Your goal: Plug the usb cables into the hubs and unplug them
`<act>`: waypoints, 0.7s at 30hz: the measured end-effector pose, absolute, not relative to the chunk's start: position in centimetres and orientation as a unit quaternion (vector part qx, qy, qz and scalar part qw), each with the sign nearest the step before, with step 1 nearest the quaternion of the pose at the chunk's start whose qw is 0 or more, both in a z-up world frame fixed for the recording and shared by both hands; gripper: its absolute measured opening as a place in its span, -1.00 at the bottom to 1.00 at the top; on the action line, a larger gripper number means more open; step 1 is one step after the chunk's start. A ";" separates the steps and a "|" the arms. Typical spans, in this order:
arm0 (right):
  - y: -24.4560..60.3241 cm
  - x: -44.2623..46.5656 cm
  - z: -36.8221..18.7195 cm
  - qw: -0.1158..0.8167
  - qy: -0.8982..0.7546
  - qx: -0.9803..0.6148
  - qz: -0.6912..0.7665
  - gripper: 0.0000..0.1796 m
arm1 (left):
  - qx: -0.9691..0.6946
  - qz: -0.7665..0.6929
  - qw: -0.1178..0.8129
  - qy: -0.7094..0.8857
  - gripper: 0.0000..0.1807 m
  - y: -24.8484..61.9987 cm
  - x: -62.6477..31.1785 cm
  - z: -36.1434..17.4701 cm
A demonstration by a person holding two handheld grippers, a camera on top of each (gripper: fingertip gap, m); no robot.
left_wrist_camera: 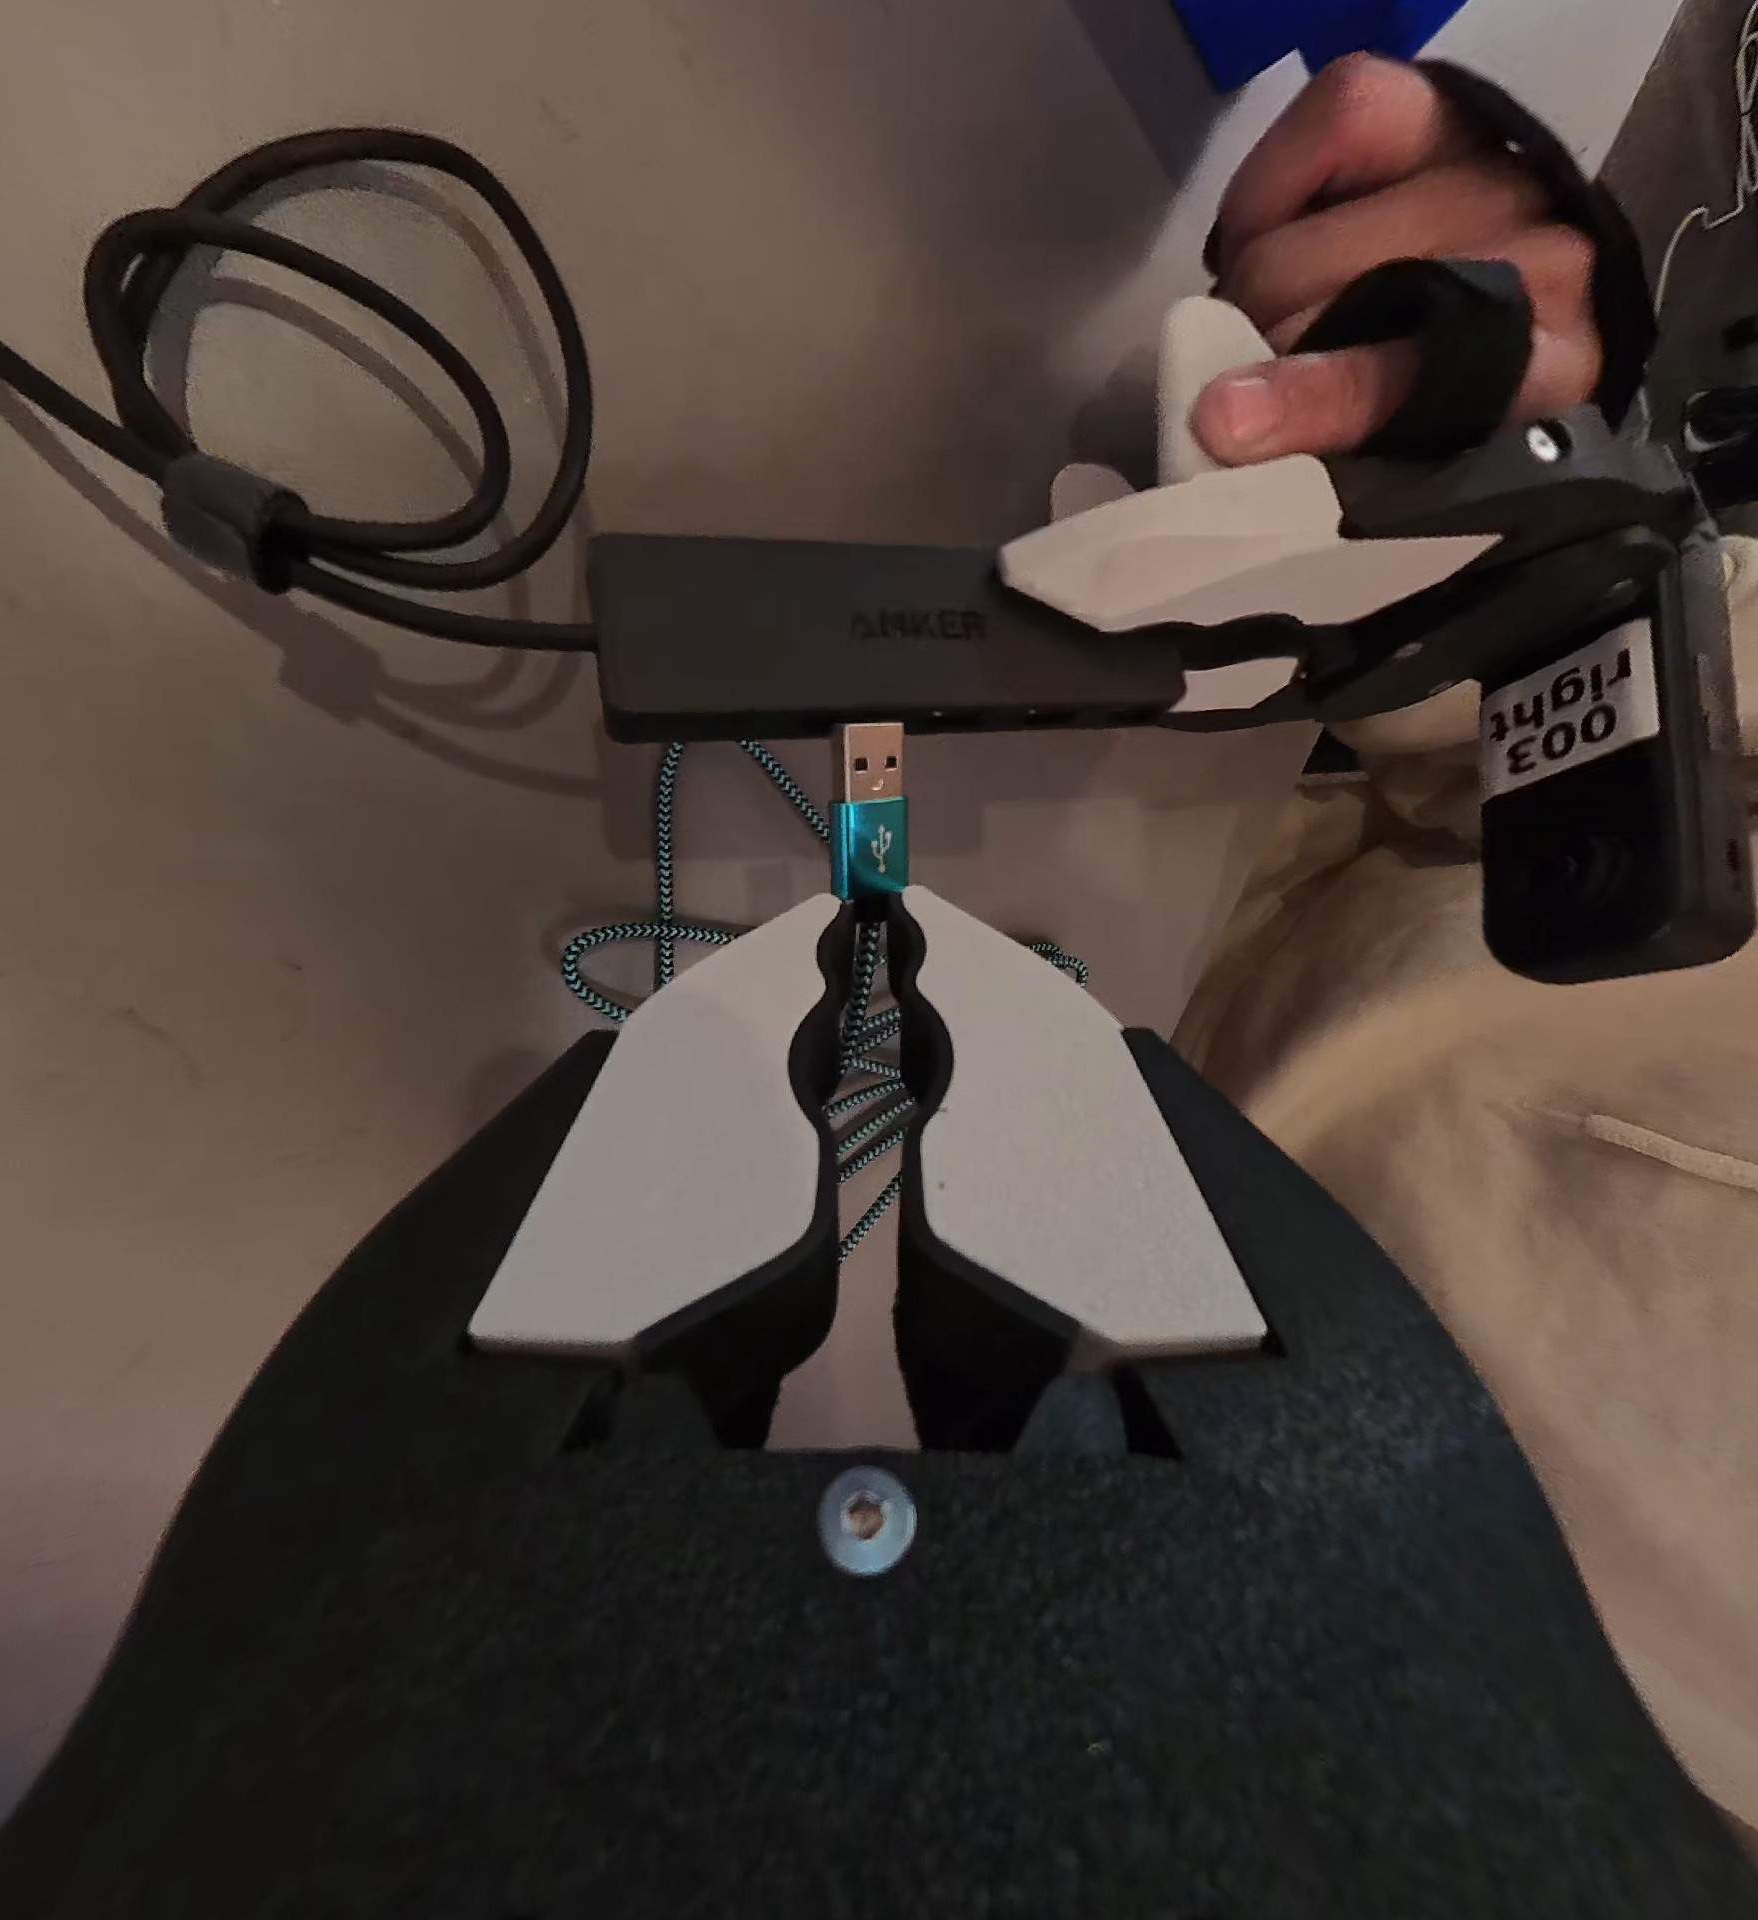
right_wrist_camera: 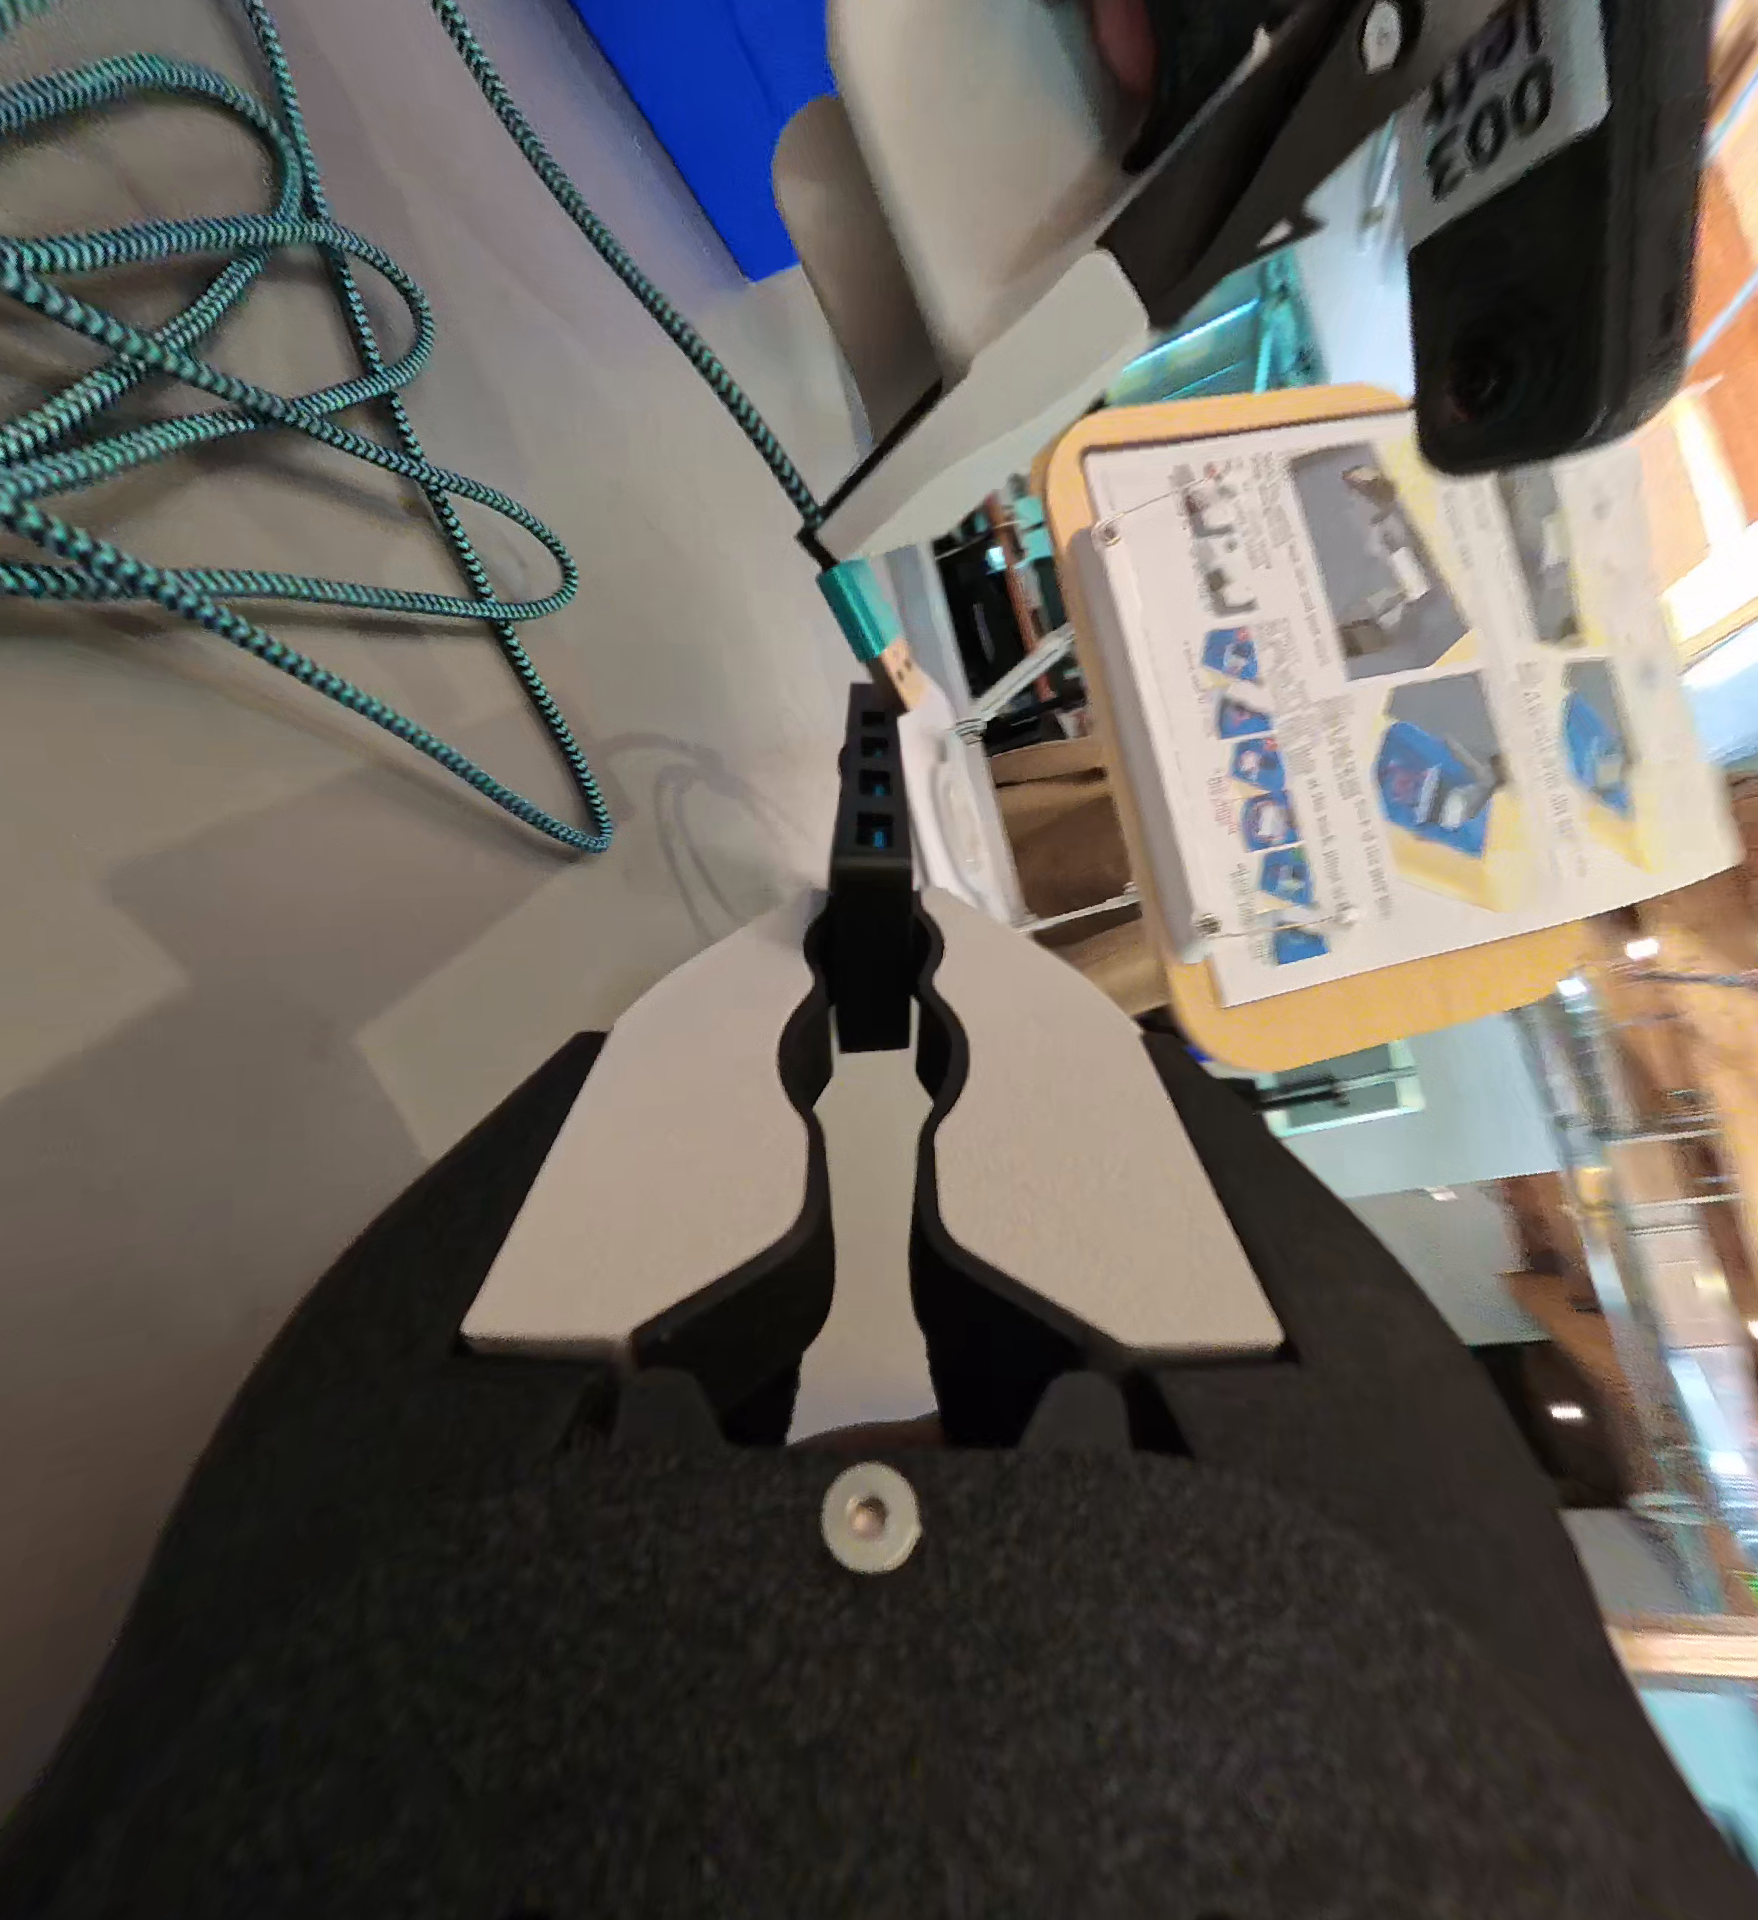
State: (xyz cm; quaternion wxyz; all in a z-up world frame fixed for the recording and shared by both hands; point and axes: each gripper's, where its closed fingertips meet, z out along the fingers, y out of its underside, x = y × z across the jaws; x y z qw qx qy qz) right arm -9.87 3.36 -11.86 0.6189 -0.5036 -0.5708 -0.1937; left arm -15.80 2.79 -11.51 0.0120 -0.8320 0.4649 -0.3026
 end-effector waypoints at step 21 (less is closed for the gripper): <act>1.9 -10.2 -11.3 0.642 -0.595 -0.448 -0.182 -0.88 | -0.823 -0.345 -0.038 0.449 -0.95 1.4 -16.2 -11.5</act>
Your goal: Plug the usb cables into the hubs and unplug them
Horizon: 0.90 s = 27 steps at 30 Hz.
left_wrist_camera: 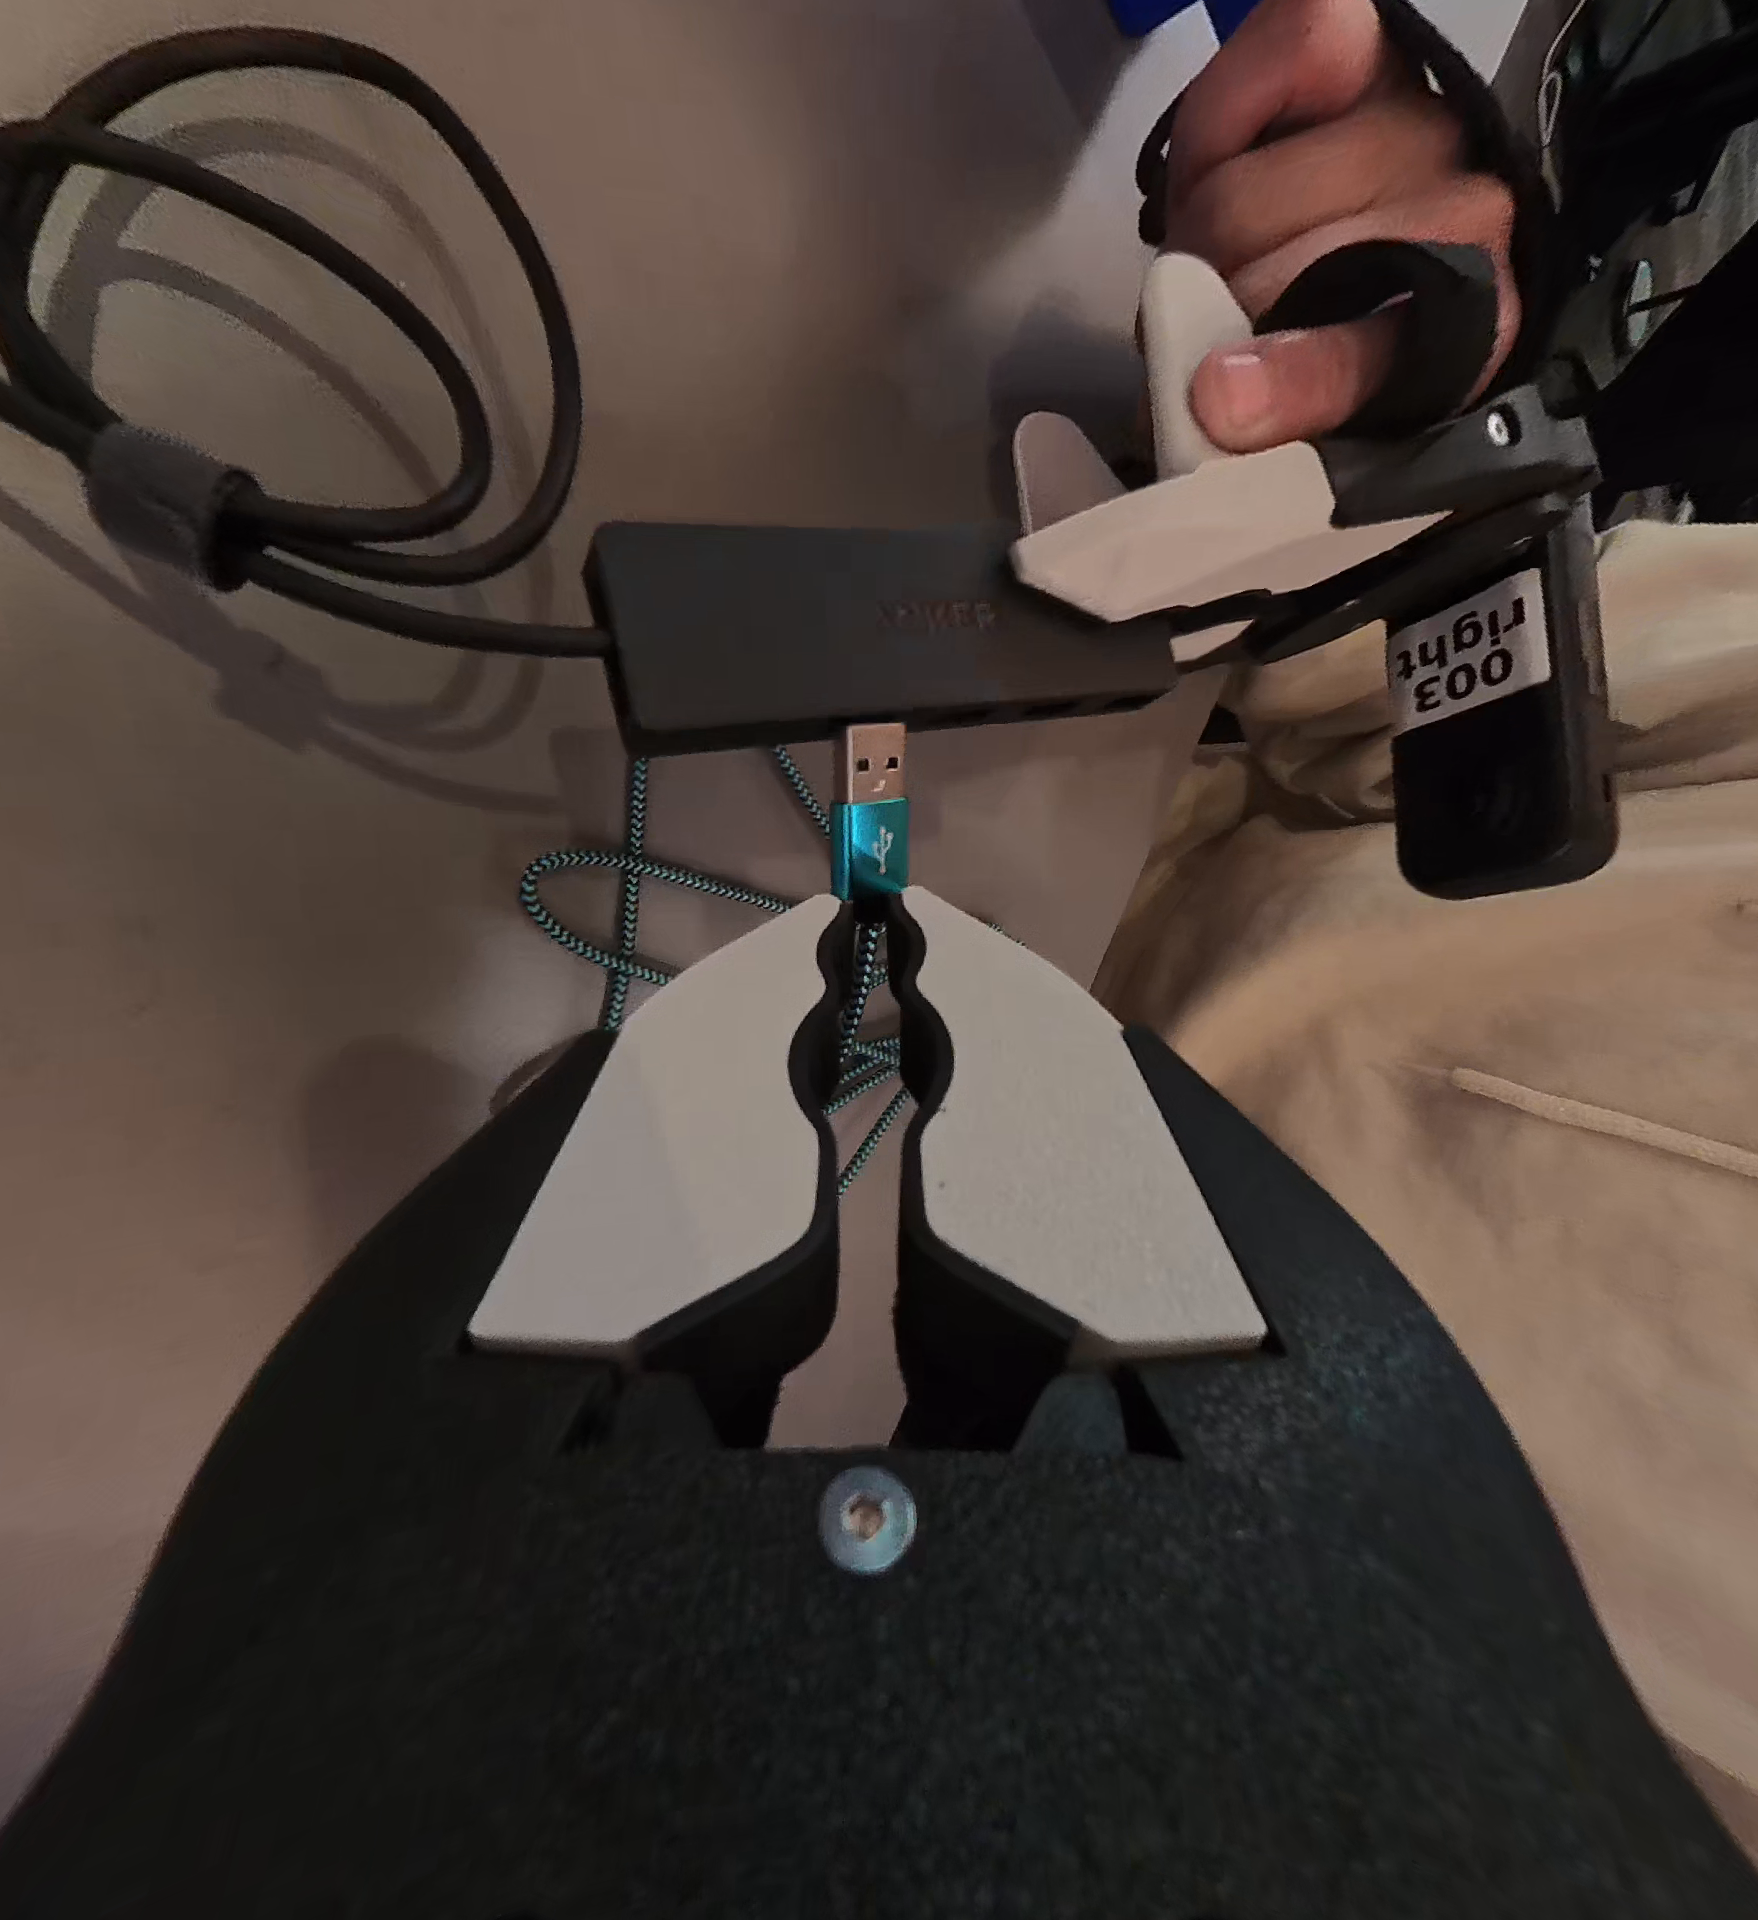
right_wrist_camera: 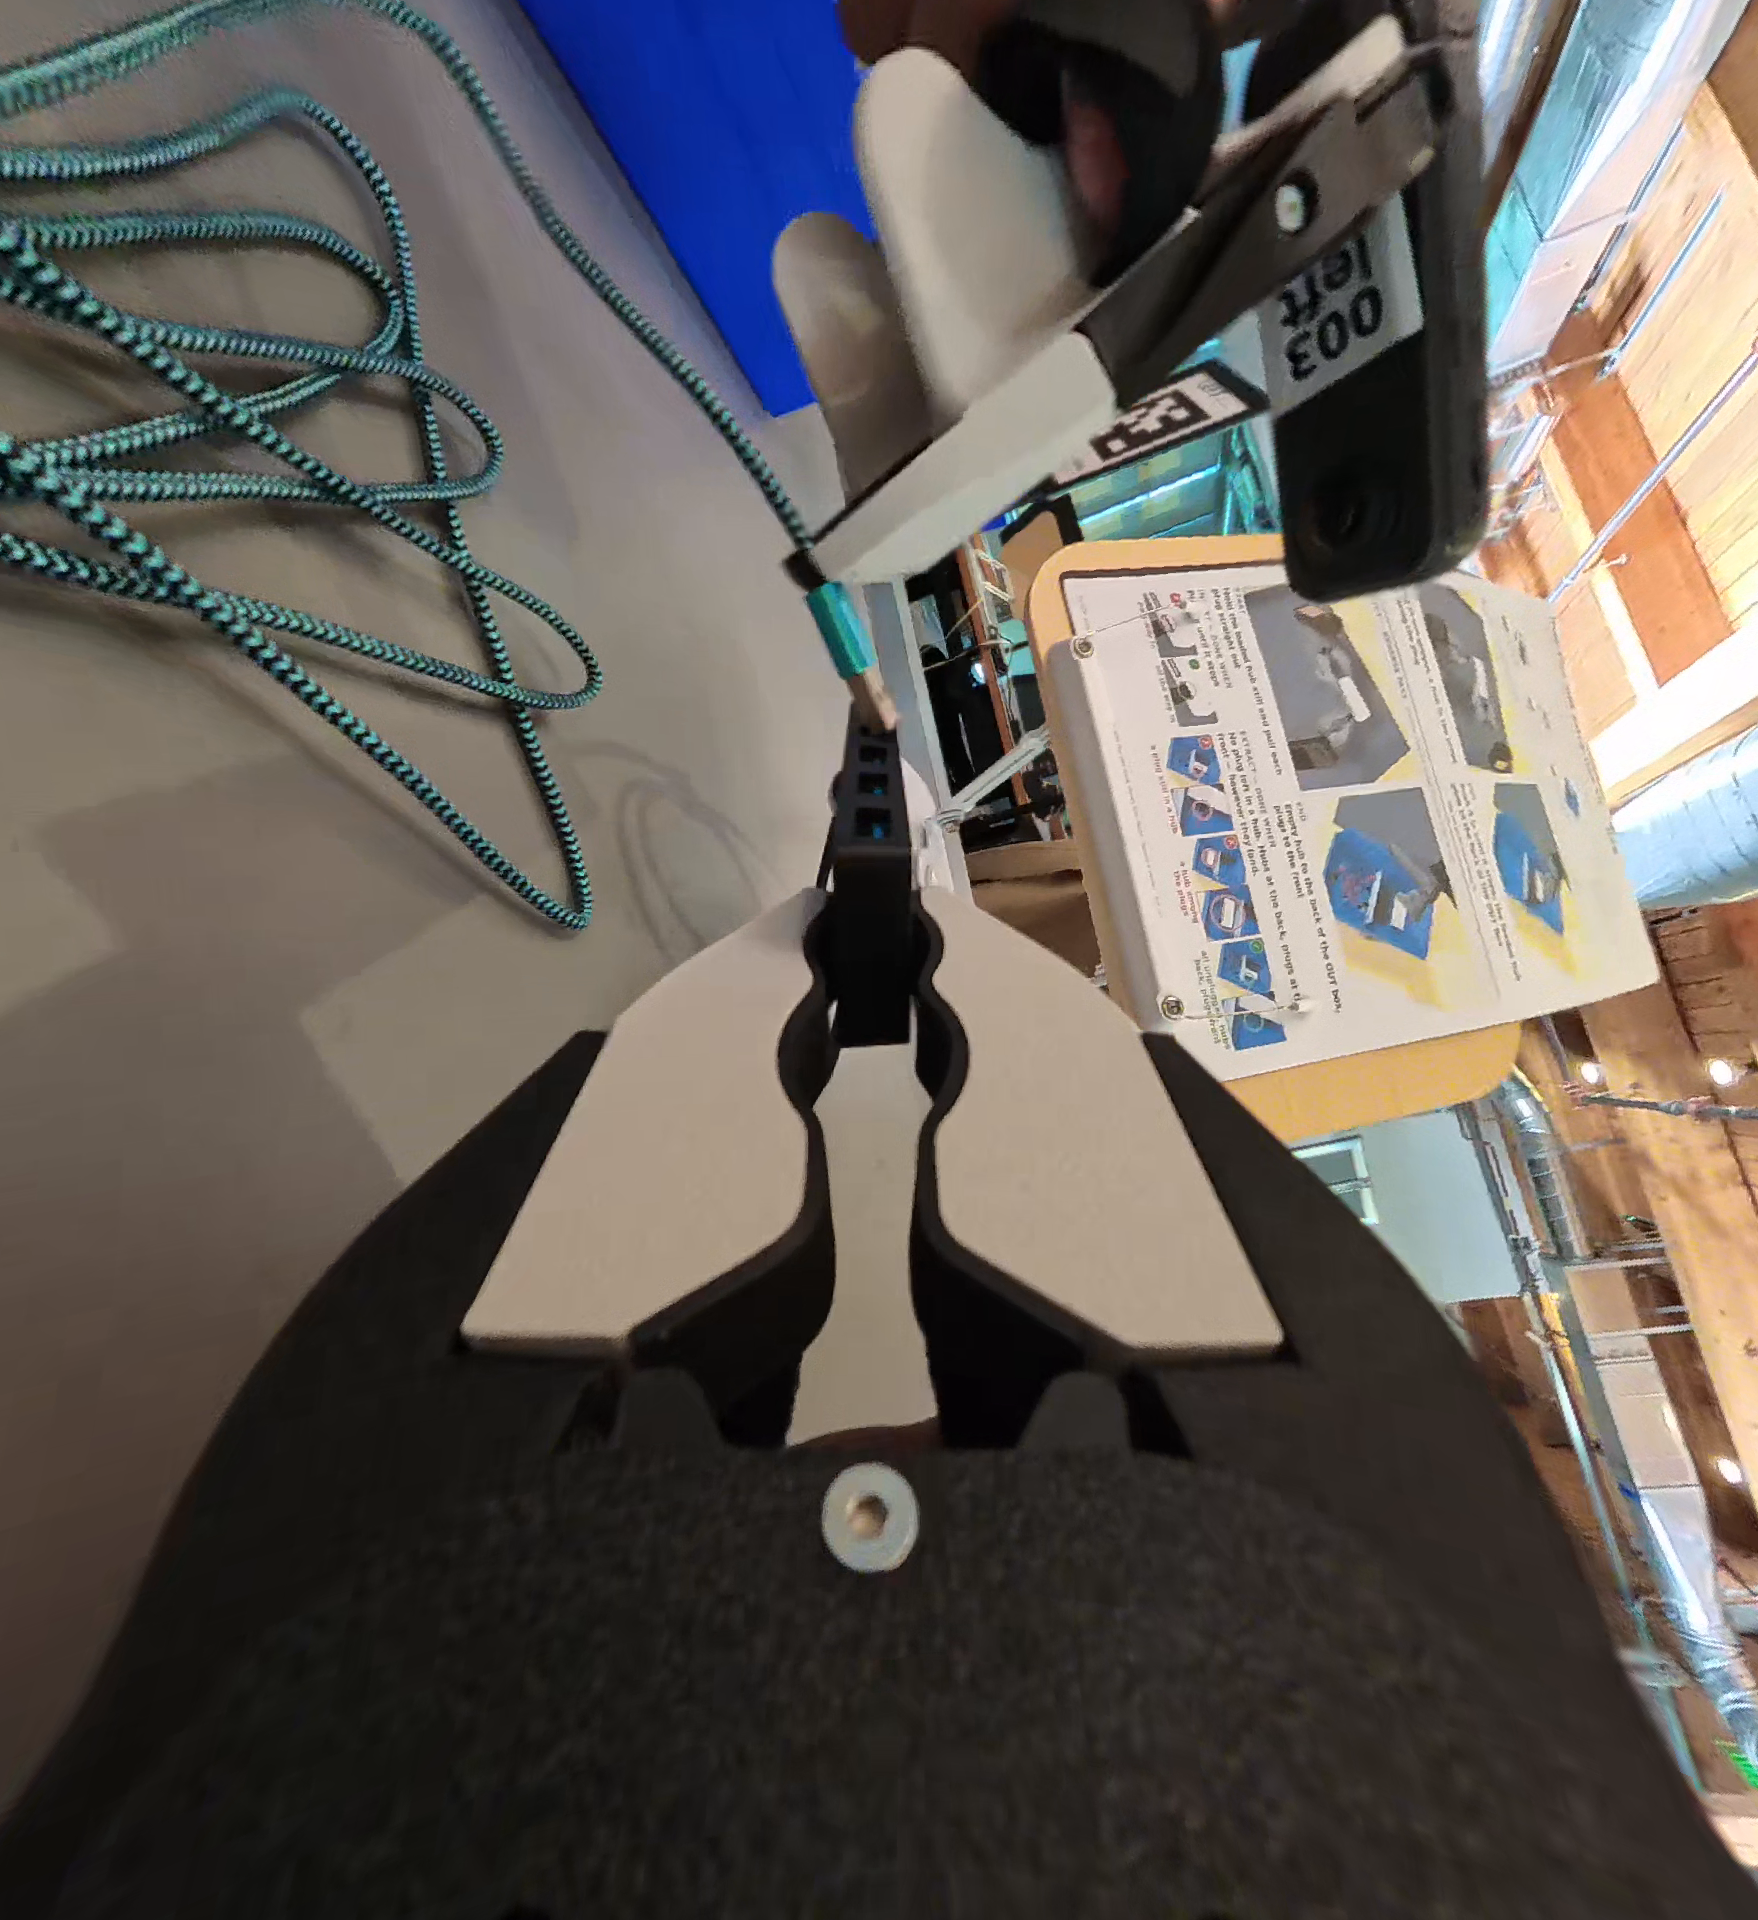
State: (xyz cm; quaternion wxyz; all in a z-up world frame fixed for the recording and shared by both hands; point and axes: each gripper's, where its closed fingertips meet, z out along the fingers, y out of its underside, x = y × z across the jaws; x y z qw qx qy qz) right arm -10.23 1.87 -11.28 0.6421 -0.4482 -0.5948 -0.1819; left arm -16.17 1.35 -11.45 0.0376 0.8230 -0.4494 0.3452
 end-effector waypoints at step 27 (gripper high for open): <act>2.8 -9.8 -12.6 0.615 -0.602 -0.468 -0.198 -0.88 | 0.805 0.153 -0.212 -0.533 -0.51 5.5 -19.3 -14.6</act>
